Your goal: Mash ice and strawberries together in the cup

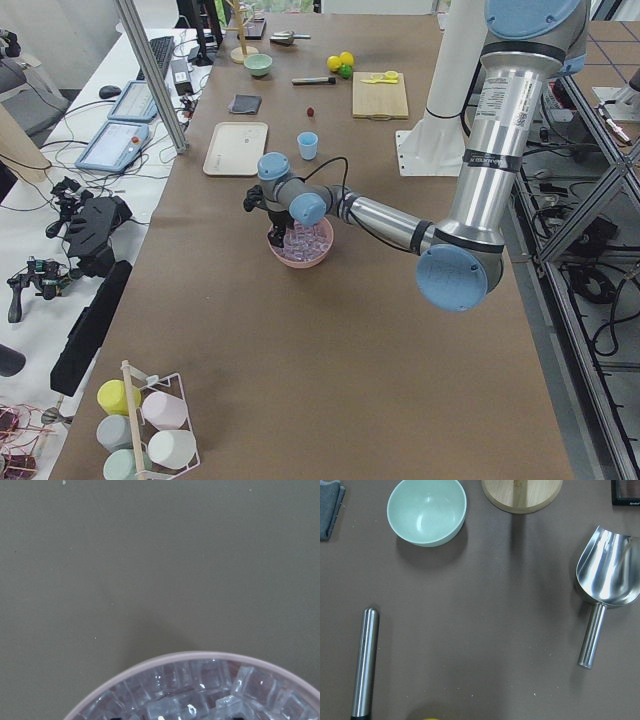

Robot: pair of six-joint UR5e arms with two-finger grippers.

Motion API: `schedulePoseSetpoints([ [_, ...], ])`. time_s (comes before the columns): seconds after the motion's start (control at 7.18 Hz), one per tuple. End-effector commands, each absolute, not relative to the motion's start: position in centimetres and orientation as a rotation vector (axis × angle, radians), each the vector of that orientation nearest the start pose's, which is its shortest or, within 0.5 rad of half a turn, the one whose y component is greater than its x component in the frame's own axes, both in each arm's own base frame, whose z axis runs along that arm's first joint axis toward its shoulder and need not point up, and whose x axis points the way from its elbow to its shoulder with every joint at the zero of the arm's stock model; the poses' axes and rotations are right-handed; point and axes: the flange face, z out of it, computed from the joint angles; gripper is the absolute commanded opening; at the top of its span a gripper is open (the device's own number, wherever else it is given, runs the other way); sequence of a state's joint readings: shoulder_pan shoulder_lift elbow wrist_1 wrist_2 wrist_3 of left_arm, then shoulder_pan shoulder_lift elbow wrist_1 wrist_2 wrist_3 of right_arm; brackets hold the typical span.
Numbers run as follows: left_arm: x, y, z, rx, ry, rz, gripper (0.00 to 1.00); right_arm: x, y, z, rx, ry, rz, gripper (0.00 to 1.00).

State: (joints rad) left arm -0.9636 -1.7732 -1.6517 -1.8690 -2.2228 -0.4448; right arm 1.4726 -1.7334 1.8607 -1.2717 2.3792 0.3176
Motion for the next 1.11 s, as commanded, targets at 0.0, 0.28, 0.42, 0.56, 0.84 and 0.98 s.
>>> schedulePoseSetpoints([
  [0.0, 28.06, -52.35, 48.01, 0.167, 0.833, 0.353, 0.62, 1.79, -44.33, 55.35, 0.230, -0.861, 0.032, 1.00],
  [0.28, 28.28, -52.18, 48.08, 0.165, 0.834, 0.357, 0.59, 1.72, -44.34, 55.35, 0.229, -0.861, 0.031, 1.00],
  [0.42, 28.28, -52.18, 48.08, 0.166, 0.834, 0.360, 0.54, 1.79, -44.33, 55.35, 0.230, -0.861, 0.032, 1.00],
  [0.56, 28.30, -52.22, 47.99, 0.167, 0.834, 0.360, 0.44, 1.72, -44.34, 55.35, 0.229, -0.861, 0.031, 1.00],
  [0.84, 28.34, -52.27, 47.66, 0.173, 0.837, 0.364, 0.22, 1.72, -44.34, 55.35, 0.229, -0.861, 0.031, 1.00],
  [0.98, 28.35, -52.28, 47.41, 0.178, 0.839, 0.367, 0.11, 1.79, -44.33, 55.35, 0.230, -0.861, 0.032, 1.00],
])
